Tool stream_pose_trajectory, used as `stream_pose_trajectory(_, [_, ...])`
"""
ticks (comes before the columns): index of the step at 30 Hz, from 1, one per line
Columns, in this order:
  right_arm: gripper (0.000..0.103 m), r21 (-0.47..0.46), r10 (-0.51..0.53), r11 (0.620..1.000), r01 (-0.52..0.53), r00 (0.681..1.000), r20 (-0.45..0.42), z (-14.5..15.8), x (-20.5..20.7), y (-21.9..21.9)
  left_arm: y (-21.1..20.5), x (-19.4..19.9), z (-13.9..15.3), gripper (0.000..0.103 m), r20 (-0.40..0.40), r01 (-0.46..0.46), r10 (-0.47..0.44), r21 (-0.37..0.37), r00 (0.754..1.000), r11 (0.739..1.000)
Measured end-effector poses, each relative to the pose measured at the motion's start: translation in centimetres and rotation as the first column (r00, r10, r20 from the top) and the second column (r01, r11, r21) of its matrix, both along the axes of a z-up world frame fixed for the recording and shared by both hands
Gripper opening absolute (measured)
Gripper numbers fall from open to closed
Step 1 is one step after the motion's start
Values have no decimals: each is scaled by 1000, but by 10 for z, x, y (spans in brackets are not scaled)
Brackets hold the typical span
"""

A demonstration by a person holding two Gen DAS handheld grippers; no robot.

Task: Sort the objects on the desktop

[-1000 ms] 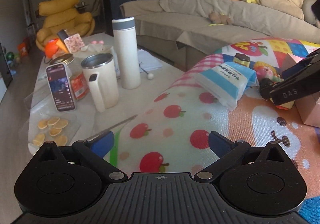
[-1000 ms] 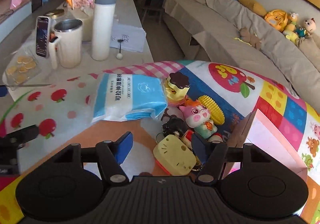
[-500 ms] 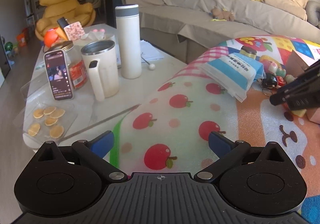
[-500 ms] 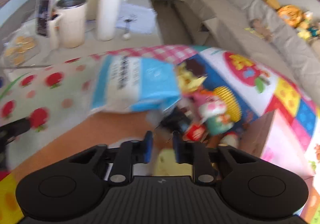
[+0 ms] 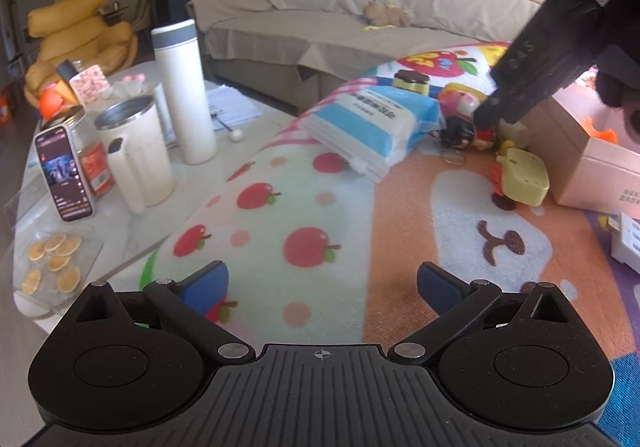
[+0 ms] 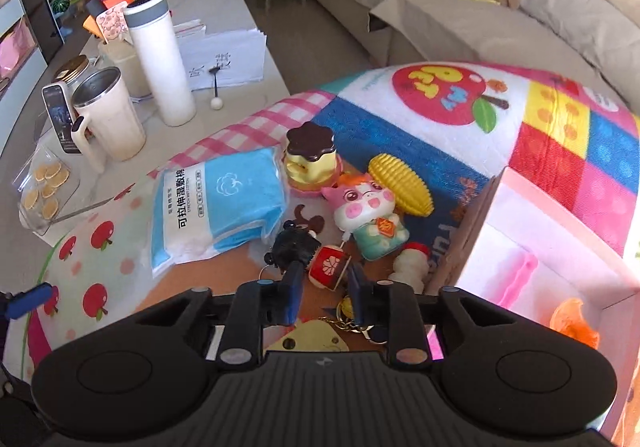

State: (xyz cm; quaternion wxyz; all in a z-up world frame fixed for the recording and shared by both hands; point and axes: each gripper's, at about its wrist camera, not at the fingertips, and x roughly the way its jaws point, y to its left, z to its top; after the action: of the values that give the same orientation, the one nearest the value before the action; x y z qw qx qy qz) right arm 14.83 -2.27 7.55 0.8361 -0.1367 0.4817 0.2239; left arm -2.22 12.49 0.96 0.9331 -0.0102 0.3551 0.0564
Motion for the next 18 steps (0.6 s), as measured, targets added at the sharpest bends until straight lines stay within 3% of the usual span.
stream_pose_trajectory(1, [45,4,5,1000,-5,1000,-19,-4,1,3,0,-1,0,103,2,1,-1,-1,1000,1000])
stream_pose_trajectory(3, [50,-8,22,1000,-22,999,-32,-13,-3,11,1,-3,1,103,3,3,-3,-7,1000,1000])
stream_pose_trajectory(6, [49,-59,37,998,-39,999,-28,-27,-9,21,3,-6,2,103,3,6,-6,-3,1000,1000])
stream_pose_trajectory(8, [44,-46,38,998,-40,998,-50,-31,-15,20,5,-8,3,103,3,5,-5,0,1000,1000])
stream_pose_trajectory(14, [42,143,144,983,-119,972,-183,-25,-83,-12,6,-16,8,103,5,17,-17,2,1000,1000])
stream_pose_trajectory(16, [42,175,143,977,-118,980,-138,-17,-113,-35,-3,-20,12,103,19,66,-66,-14,998,998])
stream_pose_trajectory(18, [48,191,97,977,-91,995,-23,-4,-141,-68,-17,-25,16,103,31,148,-147,-33,989,988])
